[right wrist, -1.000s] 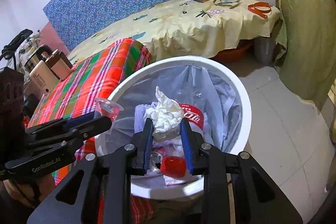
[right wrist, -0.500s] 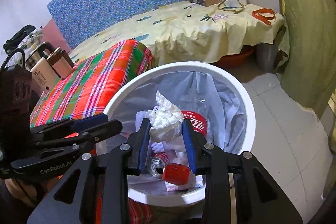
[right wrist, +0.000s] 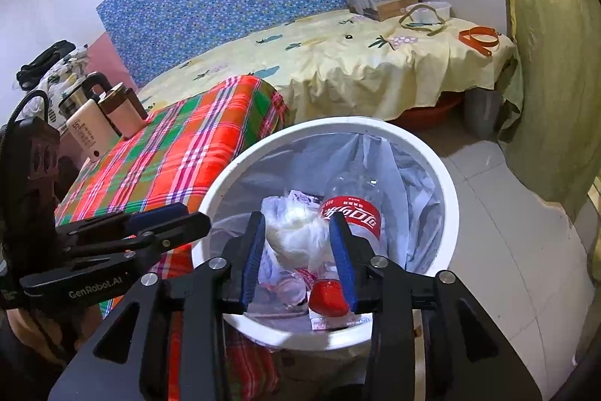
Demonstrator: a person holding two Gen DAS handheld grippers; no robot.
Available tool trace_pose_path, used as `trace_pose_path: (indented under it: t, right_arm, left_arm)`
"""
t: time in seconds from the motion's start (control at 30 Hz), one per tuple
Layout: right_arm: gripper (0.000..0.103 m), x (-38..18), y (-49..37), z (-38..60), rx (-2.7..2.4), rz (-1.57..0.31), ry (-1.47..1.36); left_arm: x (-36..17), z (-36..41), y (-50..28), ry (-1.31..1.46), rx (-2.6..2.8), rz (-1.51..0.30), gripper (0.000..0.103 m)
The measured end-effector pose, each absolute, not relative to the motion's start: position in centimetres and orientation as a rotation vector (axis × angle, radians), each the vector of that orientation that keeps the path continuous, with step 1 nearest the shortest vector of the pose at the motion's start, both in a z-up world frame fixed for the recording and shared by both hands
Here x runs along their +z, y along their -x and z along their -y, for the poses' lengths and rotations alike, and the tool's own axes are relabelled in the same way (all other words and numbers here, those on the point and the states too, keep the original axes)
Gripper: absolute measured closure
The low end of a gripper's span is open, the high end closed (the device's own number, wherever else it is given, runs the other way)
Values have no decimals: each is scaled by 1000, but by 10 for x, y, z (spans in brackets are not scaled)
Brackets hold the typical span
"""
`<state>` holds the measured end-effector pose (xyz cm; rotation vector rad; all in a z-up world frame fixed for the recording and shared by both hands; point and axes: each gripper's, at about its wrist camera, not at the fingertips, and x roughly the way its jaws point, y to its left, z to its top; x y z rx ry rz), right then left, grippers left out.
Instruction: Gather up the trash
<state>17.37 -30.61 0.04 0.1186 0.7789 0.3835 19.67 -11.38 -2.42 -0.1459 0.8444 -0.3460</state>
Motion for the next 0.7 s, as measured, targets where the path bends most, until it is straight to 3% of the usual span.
trace_pose_path:
  t: [0.7]
  right_arm:
    - [59,19,-126,292,368,-734,-77]
  left_arm:
    - [-2,97,-125,126,-325,-755,61]
